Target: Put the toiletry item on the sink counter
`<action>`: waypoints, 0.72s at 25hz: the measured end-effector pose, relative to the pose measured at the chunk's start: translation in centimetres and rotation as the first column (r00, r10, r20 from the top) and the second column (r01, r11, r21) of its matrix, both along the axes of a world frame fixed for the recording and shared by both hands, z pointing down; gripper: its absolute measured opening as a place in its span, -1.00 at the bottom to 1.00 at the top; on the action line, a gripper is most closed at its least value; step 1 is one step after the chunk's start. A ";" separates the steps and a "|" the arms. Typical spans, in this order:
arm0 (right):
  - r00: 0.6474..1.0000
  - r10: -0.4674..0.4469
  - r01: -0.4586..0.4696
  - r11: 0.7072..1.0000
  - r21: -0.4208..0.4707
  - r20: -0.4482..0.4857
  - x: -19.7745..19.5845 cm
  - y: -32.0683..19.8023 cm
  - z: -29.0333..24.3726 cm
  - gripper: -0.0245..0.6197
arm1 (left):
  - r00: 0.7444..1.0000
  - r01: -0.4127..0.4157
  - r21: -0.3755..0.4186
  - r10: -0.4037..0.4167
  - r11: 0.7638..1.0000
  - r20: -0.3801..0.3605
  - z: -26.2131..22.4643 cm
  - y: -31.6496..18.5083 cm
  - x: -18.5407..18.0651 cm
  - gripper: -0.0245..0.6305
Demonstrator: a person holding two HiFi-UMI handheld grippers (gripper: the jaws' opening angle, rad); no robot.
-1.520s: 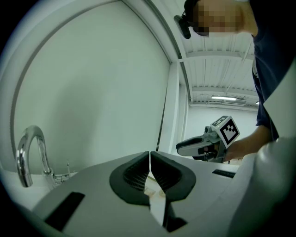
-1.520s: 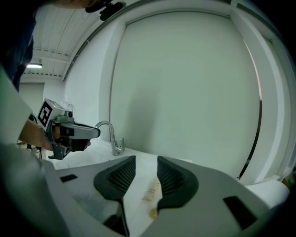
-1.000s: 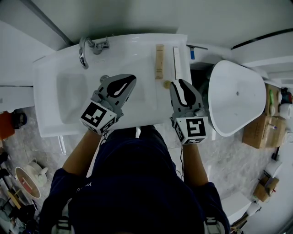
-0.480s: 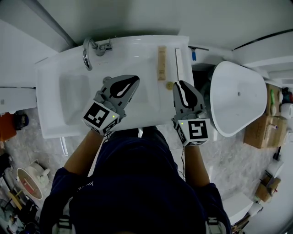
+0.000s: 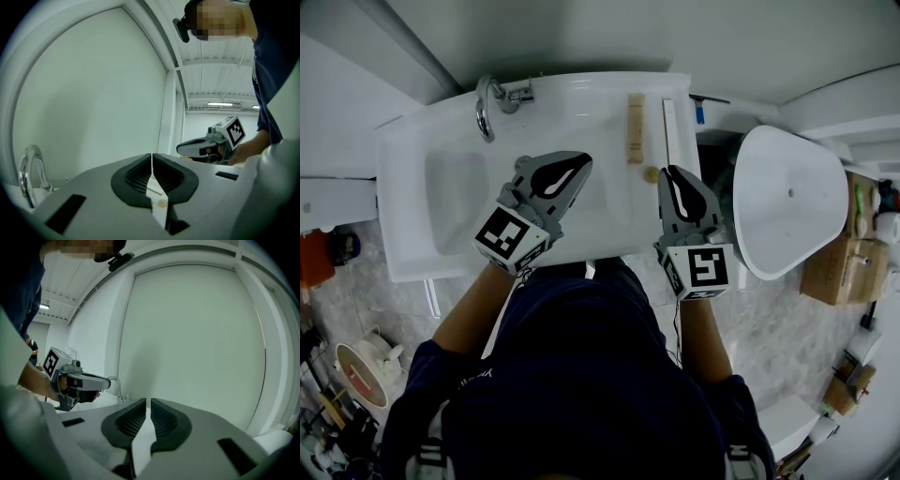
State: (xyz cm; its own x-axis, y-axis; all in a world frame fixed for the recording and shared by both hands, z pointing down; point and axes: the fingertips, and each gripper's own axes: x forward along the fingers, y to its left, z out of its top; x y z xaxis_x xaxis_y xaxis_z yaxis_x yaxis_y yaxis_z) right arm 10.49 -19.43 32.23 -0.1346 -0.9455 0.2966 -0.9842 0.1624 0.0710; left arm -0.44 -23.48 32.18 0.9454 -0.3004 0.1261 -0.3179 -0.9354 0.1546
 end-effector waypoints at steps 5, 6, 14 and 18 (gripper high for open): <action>1.000 -0.003 0.003 1.000 0.001 0.007 -0.3 0.0 -0.1 -0.85 | 1.000 0.005 0.004 -0.005 1.000 -0.002 -0.4 -0.1 -0.2 -0.82; 1.000 -0.003 0.003 1.000 0.003 0.011 -0.4 0.0 -0.2 -0.86 | 1.000 0.005 0.005 -0.005 1.000 -0.003 -0.4 -0.1 -0.2 -0.82; 1.000 0.001 -0.001 1.000 0.007 0.014 0.1 0.2 0.1 -0.90 | 1.000 0.008 0.004 -0.008 1.000 0.000 -0.2 -0.1 -0.2 -0.82; 1.000 0.000 0.000 1.000 0.004 0.027 0.1 0.2 0.1 -0.91 | 1.000 0.010 0.004 -0.010 1.000 0.008 -0.1 -0.1 -0.2 -0.82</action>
